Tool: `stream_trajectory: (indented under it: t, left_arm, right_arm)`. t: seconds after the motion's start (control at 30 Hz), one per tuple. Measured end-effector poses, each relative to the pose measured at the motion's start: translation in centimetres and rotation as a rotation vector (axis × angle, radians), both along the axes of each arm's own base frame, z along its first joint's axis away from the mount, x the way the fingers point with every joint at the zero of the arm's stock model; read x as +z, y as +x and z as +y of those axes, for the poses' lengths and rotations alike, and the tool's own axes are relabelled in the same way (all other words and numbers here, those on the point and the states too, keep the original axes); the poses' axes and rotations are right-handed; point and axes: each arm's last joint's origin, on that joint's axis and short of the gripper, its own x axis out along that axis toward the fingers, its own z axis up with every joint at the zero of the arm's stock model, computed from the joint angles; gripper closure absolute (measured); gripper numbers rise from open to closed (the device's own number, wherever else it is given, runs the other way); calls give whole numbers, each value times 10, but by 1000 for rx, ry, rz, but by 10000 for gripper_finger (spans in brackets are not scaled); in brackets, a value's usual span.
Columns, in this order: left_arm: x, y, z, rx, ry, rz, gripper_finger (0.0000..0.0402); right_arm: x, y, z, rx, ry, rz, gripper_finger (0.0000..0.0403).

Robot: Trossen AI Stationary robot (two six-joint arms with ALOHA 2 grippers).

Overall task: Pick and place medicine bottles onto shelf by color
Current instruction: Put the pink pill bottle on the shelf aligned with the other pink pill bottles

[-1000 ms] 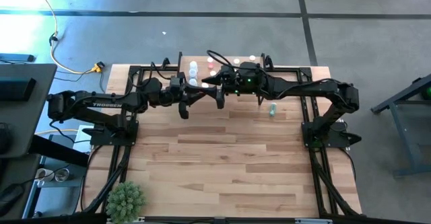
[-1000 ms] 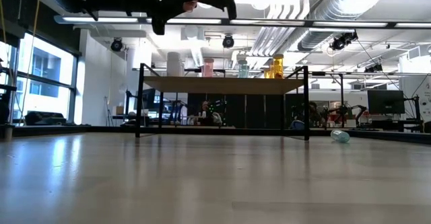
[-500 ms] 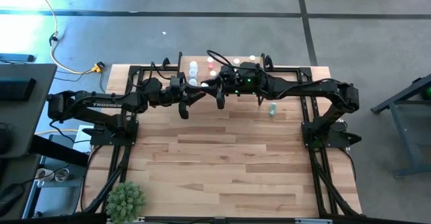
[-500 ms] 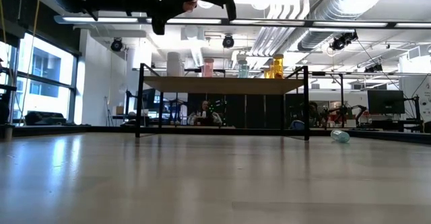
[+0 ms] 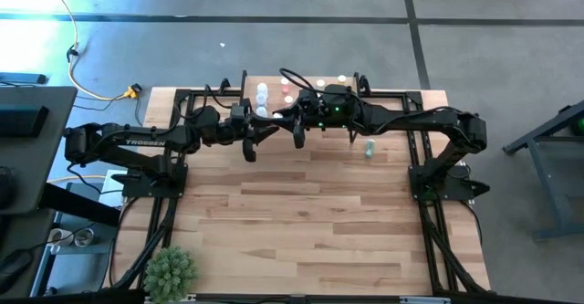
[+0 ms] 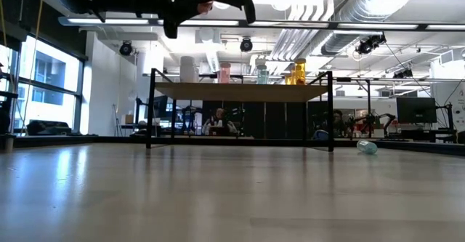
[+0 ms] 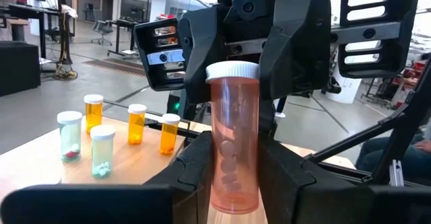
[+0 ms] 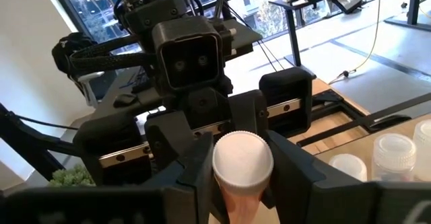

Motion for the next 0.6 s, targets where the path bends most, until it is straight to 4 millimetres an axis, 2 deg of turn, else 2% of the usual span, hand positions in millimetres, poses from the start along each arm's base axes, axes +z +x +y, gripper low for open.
stream_trajectory:
  t: [0.13,0.6]
  left_arm:
    - [0,0,0,3,-1,2,301]
    - [-2,0,0,12,-8,20,197]
  right_arm:
    - [-1,0,0,-1,12,6,301]
    - [-6,-5,-3,-28,-4,88,301]
